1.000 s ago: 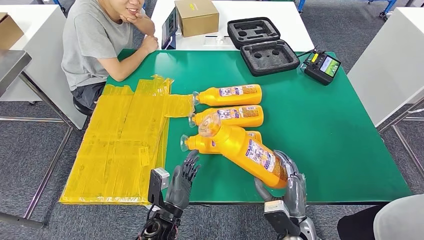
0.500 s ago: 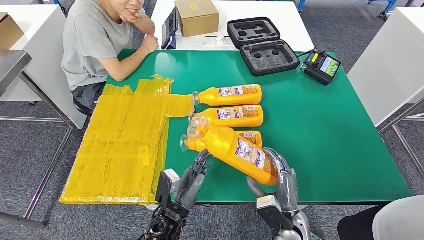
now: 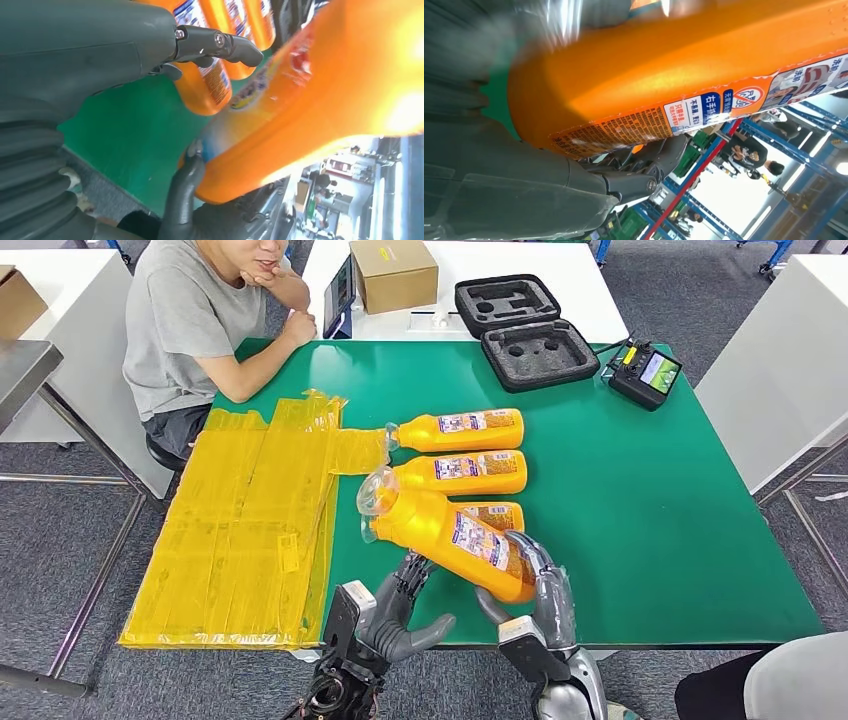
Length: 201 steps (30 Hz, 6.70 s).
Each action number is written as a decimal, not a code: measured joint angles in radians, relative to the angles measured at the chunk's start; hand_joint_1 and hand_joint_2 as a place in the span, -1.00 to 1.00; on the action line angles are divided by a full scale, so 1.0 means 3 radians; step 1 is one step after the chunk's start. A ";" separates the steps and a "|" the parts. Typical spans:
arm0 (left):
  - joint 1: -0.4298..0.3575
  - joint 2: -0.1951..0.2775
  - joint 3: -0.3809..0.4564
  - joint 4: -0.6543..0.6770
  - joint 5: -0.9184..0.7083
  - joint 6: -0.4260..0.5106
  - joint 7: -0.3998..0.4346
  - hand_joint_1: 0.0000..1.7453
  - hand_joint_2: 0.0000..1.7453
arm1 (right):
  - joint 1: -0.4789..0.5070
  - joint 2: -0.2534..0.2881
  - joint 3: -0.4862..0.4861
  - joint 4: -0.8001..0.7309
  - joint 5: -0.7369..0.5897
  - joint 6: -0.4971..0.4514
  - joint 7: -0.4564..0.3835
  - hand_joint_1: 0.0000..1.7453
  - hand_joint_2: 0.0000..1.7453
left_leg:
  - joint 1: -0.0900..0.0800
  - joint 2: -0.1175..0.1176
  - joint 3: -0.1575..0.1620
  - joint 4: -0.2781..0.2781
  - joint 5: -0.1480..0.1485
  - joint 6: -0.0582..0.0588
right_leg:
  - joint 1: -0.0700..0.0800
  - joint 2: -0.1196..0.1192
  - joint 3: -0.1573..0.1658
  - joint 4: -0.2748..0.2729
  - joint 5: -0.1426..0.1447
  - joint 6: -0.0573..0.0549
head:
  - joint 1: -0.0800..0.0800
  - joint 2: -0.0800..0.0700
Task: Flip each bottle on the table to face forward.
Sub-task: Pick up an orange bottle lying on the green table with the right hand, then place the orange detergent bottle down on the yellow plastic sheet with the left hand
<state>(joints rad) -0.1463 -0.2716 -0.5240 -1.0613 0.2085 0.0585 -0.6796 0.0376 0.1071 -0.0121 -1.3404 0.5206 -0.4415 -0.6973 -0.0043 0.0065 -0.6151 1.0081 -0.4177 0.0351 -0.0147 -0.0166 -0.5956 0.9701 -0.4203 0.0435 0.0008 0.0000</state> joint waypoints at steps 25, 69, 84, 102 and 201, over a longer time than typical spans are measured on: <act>-0.0274 -0.0138 0.0169 0.0014 0.0311 0.0358 -0.0063 -1.00 1.00 | -0.0294 0.0041 0.0616 0.0468 -0.0126 -0.0089 -0.0004 1.00 1.00 | 0.0000 0.0000 0.0000 0.0000 0.0001 0.0000 | 0.0000 0.0000 0.0000 0.0000 0.0000 0.0000 | 0.0000 0.0000; -0.0210 -0.0038 0.0005 -0.0310 0.0529 0.0490 -0.0059 -1.00 1.00 | -0.0283 0.0057 0.0664 0.0796 -0.0052 -0.0292 -0.0012 0.86 1.00 | 0.0000 0.0000 0.0001 0.0000 0.0001 0.0000 | 0.0000 0.0000 -0.0001 0.0000 0.0000 0.0000 | 0.0000 0.0000; -0.0263 -0.0046 -0.0033 -0.0301 0.0813 0.0288 0.0116 1.00 1.00 | -0.0326 0.0034 0.0773 0.0907 -0.0240 -0.0393 -0.0009 0.66 1.00 | 0.0000 0.0000 0.0001 0.0000 0.0001 0.0000 | 0.0000 0.0000 -0.0001 0.0000 0.0000 0.0000 | 0.0000 0.0000; -0.0472 -0.0042 -0.0097 -0.0085 0.0920 0.0208 0.0179 1.00 1.00 | -0.0410 0.0012 0.0791 0.0948 -0.0249 -0.0415 0.0004 0.40 1.00 | 0.0000 0.0000 0.0000 0.0000 0.0002 0.0001 | 0.0000 0.0000 0.0000 0.0001 0.0001 0.0000 | 0.0000 0.0000; -0.0970 0.0819 0.0283 0.0584 -0.5810 0.2068 0.3433 1.00 1.00 | -0.0249 -0.0002 0.0956 0.0855 -0.0755 0.0060 -0.0004 -1.00 1.00 | 0.0001 0.0002 0.0001 0.0000 0.0005 0.0000 | 0.0001 0.0001 -0.0002 0.0002 0.0003 -0.0003 | 0.0001 0.0000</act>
<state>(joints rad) -0.4375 -0.0259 -0.4390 -0.8861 -1.5347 0.6789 0.3503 -0.0371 0.1064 0.2748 -1.0838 0.2940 -0.4235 -0.6985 -0.0039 0.0071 -0.6149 1.0083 -0.4160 0.0351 -0.0143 -0.0164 -0.5962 0.9708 -0.4193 0.0424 0.0010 0.0000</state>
